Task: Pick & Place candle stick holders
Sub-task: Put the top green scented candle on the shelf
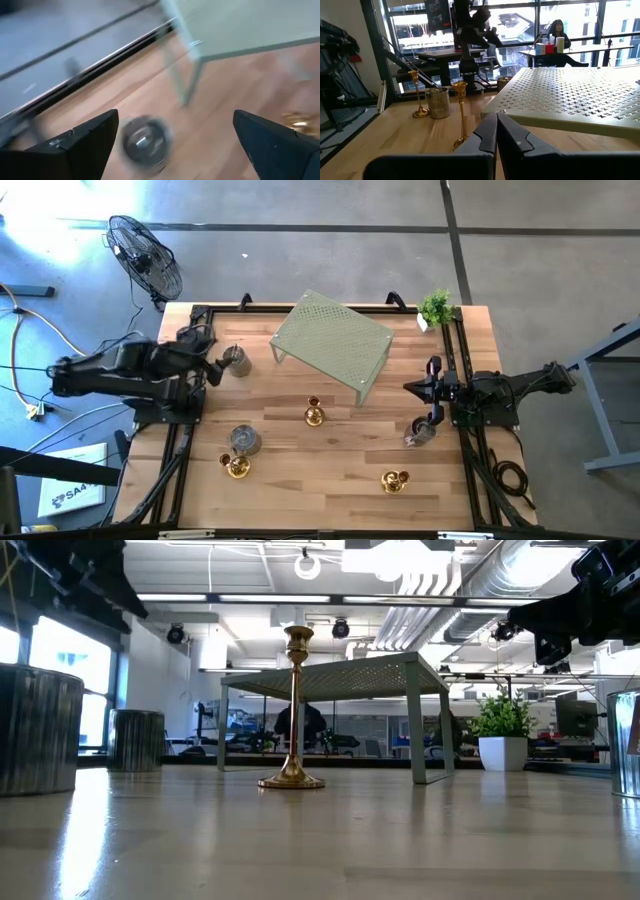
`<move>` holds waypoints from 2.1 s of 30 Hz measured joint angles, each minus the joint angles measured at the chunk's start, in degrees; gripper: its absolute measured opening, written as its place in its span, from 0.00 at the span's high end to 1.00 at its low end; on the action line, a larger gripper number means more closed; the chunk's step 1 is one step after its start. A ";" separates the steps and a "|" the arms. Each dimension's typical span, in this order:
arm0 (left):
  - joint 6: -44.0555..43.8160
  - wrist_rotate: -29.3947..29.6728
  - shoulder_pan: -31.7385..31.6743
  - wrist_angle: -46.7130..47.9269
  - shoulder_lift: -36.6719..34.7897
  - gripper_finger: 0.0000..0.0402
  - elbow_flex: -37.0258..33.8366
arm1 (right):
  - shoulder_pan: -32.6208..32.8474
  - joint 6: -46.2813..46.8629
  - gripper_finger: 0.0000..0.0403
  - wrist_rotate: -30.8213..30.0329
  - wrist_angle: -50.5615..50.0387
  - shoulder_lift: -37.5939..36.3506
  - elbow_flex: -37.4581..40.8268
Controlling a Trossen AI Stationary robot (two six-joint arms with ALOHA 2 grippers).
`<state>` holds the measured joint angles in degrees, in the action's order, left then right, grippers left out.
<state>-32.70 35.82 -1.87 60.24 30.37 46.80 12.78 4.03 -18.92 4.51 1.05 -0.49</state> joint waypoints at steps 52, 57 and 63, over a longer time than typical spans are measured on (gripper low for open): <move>14.92 -33.69 -38.62 3.81 39.27 0.03 7.24 | 0.01 0.00 0.99 0.01 -0.01 0.01 0.00; 14.92 -33.71 -38.62 3.40 39.27 0.03 7.24 | 0.00 0.00 1.00 0.01 -0.01 0.01 0.00; 14.92 -33.73 -38.62 3.35 39.27 0.03 7.04 | 0.01 0.00 0.99 0.00 -0.01 0.01 0.00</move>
<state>-17.78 2.09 -40.49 63.59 69.65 53.85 12.78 4.03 -18.92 4.49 1.06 -0.49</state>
